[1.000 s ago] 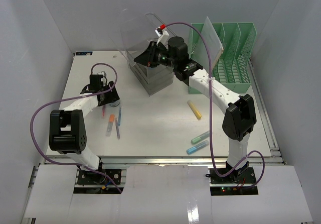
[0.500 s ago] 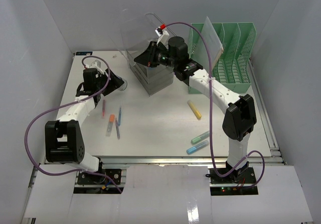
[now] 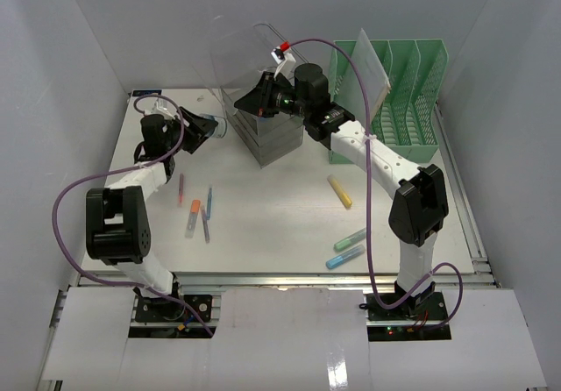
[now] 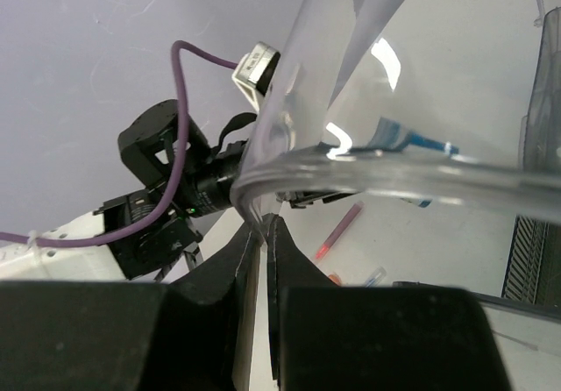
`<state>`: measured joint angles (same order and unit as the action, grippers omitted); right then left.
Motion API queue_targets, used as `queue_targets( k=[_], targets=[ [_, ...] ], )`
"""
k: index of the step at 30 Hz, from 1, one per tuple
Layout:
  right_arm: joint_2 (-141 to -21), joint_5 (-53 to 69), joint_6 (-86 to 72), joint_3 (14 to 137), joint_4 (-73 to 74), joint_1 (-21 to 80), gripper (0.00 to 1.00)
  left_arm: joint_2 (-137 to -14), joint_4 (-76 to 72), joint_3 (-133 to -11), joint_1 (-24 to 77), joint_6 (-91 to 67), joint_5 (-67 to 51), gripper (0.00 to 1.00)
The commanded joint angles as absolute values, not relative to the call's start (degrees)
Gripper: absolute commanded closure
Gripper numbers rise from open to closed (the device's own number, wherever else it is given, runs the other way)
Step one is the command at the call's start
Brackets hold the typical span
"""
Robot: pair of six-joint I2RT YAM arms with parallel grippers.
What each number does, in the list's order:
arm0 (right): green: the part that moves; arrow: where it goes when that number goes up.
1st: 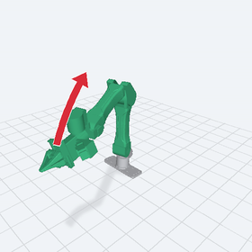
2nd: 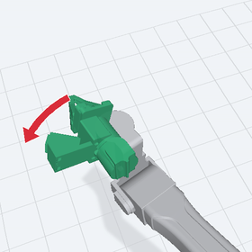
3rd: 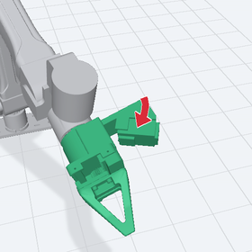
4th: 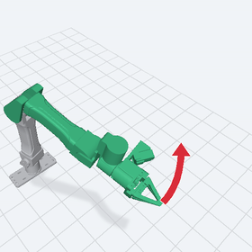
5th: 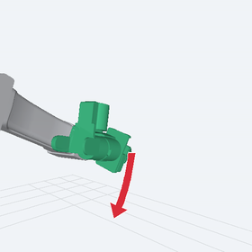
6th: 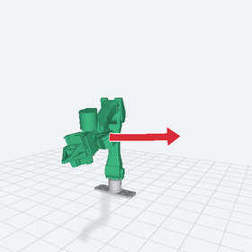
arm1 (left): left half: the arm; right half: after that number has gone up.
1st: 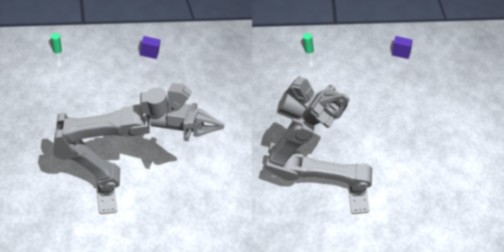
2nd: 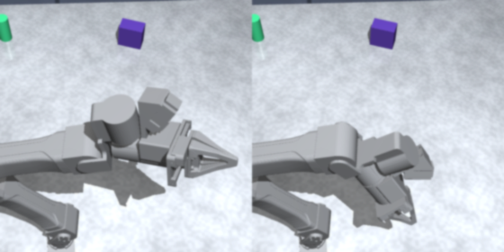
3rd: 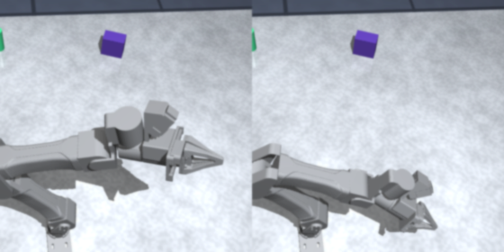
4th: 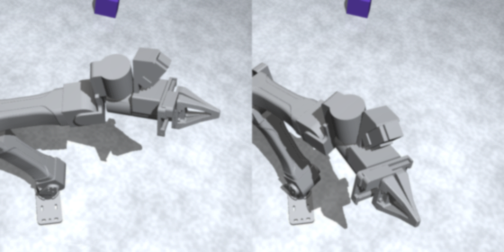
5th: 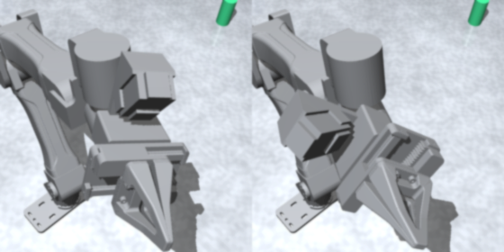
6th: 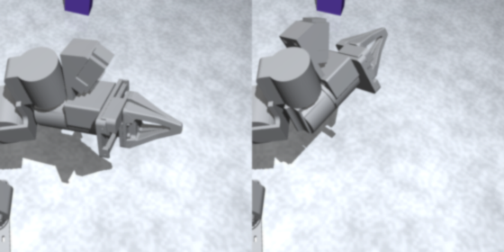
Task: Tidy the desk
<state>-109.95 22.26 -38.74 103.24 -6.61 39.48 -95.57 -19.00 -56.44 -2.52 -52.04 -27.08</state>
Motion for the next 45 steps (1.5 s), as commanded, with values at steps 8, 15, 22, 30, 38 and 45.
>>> queue_targets(
  k=[8, 15, 22, 30, 38, 45],
  targets=[
    [-106.61, 25.12, -40.15, 104.94, -10.46, 39.73, 0.92, -105.72, -39.43, -68.29, -2.46, -66.24, -33.40, 0.71],
    [-107.42, 25.22, -40.25, 105.03, -10.37, 39.73, 0.92, -111.09, -42.37, -74.57, -1.77, -69.58, -33.71, 0.71],
    [-107.88, 25.14, -40.25, 105.33, -10.29, 39.69, 0.92, -116.62, -42.88, -80.45, -0.97, -72.59, -32.80, 0.70],
    [-108.28, 25.22, -40.26, 105.56, -10.29, 39.46, 0.92, -120.43, -38.69, -88.12, 2.14, -72.06, -32.33, 0.68],
    [-107.95, 25.29, -40.34, 105.17, -10.31, 39.40, 0.92, -120.88, -29.26, -91.91, 3.49, -67.17, -30.49, 0.38],
    [-107.84, 25.22, -40.34, 105.12, -10.37, 39.38, 0.92, -119.17, -24.84, -92.64, 3.60, -63.06, -29.88, 0.17]
  ],
)
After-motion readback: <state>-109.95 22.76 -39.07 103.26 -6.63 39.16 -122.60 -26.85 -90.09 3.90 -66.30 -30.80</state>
